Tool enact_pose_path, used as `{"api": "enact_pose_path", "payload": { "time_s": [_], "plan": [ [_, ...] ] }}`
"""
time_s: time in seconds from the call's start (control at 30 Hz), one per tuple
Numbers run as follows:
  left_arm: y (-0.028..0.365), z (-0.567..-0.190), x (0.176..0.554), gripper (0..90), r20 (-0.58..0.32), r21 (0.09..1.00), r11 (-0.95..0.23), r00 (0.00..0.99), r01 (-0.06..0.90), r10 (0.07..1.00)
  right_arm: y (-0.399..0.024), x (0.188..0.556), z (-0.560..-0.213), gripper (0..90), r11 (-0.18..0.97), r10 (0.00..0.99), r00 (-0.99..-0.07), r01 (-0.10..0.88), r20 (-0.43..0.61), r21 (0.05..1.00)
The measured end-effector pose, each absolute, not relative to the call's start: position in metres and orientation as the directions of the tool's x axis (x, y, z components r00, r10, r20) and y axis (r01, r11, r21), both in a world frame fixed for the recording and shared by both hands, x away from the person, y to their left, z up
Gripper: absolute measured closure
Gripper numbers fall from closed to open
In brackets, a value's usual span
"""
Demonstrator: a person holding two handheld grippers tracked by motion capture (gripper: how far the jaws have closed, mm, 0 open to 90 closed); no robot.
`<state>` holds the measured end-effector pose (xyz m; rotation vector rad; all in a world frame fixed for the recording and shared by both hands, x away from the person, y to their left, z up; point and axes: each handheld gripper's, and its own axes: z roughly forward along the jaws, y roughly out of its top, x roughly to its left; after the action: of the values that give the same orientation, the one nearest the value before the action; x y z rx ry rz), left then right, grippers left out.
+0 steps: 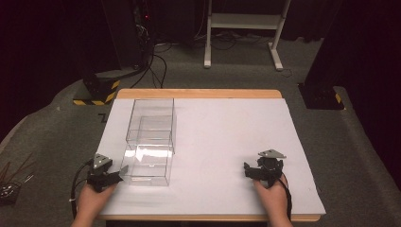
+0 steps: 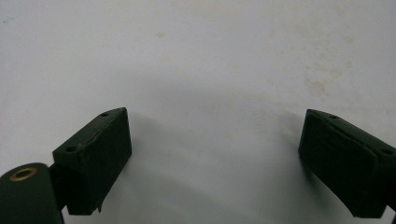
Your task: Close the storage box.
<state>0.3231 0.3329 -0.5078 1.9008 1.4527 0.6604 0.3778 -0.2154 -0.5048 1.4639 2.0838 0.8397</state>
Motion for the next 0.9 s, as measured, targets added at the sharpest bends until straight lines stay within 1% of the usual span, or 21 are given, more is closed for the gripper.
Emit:
{"api": "enact_pose_path", "payload": {
  "time_s": [0.43, 0.57, 0.67, 0.77, 0.9],
  "plan": [
    [0.334, -0.507, 0.323, 30.3, 0.009, 0.748, -0.178, 0.259, 0.639, 0.966, -0.216, 0.378, -0.505, 9.2, 0.248, 0.943, -0.331, 0.666, -0.02, 0.704],
    [0.335, -0.507, 0.323, 34.4, -0.004, 0.752, -0.16, 0.247, 0.639, 0.969, -0.215, 0.378, -0.505, 9.2, 0.249, 0.943, -0.331, 0.665, -0.021, 0.704],
    [0.338, -0.506, 0.321, 39.7, -0.019, 0.764, -0.153, 0.258, 0.627, 0.966, -0.215, 0.378, -0.505, 9.1, 0.249, 0.943, -0.331, 0.665, -0.021, 0.704],
    [0.339, -0.502, 0.318, 39.8, -0.001, 0.767, -0.173, 0.272, 0.618, 0.962, -0.215, 0.378, -0.505, 9.1, 0.249, 0.943, -0.331, 0.666, -0.02, 0.703],
    [0.343, -0.494, 0.311, 39.9, -0.029, 0.795, -0.147, 0.278, 0.589, 0.96, -0.215, 0.378, -0.505, 9.2, 0.249, 0.943, -0.331, 0.665, -0.022, 0.704]
  ]
}}
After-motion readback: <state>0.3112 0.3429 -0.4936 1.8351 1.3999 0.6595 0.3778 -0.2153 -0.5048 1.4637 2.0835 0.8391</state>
